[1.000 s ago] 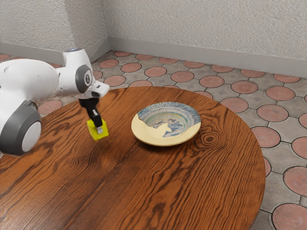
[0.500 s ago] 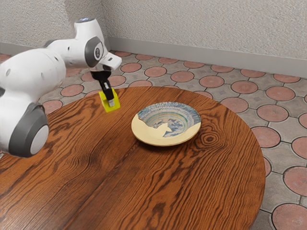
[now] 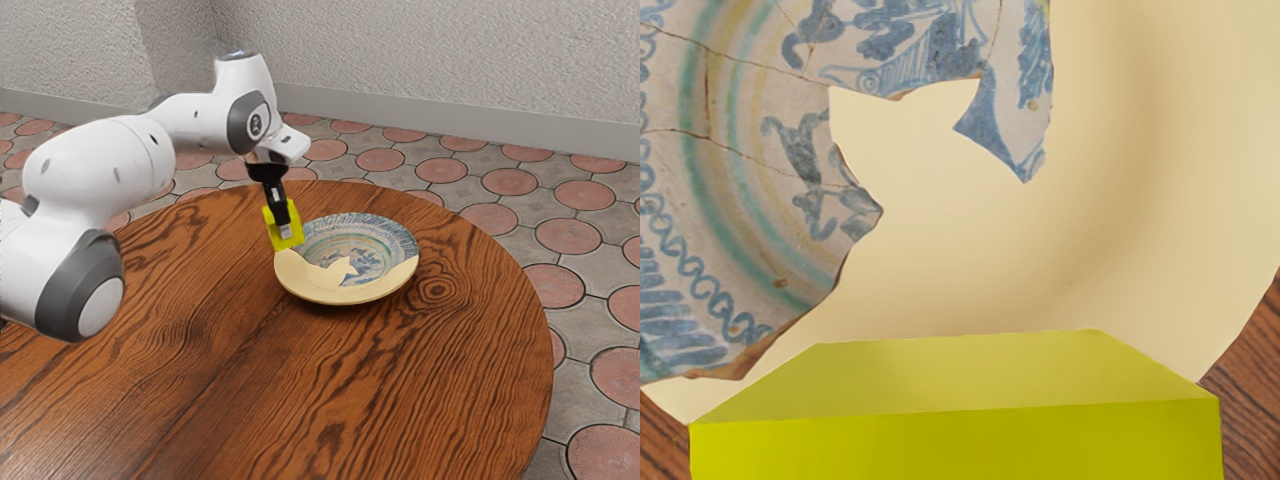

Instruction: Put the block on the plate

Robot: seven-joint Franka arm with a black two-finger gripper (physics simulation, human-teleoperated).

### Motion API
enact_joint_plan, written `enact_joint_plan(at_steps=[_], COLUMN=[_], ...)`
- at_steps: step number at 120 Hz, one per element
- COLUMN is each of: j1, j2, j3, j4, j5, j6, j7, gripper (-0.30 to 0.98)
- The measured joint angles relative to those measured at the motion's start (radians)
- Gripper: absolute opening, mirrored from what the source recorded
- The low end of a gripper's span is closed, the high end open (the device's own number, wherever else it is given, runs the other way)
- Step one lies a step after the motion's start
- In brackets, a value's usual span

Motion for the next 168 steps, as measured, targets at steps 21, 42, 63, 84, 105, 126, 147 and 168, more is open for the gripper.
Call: enact_joint_plan(at_steps=[21,42,63,84,105,126,147,168], j1=[0.062,0.090,0.115,0.167,0.180,0.192,0.194,0.194], j2=[0.028,0.047,0.070,0.131,0.165,0.180,0.181,0.180], j3=[-0.079,-0.118,-0.148,-0.211,-0.238,-0.240,-0.240,-0.241], j4=[0.017,0.023,0.066,0.143,0.181,0.193,0.194,0.194], j5=[0.023,0.040,0.052,0.066,0.077,0.080,0.082,0.085], j6=[-0.001,-0.003,-0.007,-0.014,-0.017,-0.006,-0.002,-0.001], j7=[-0.010,-0.018,-0.025,-0.031,-0.035,-0.037,-0.036,-0.029], gripper=[0.40,0.40,0.40,0.40,0.40,0.40,0.50,0.60])
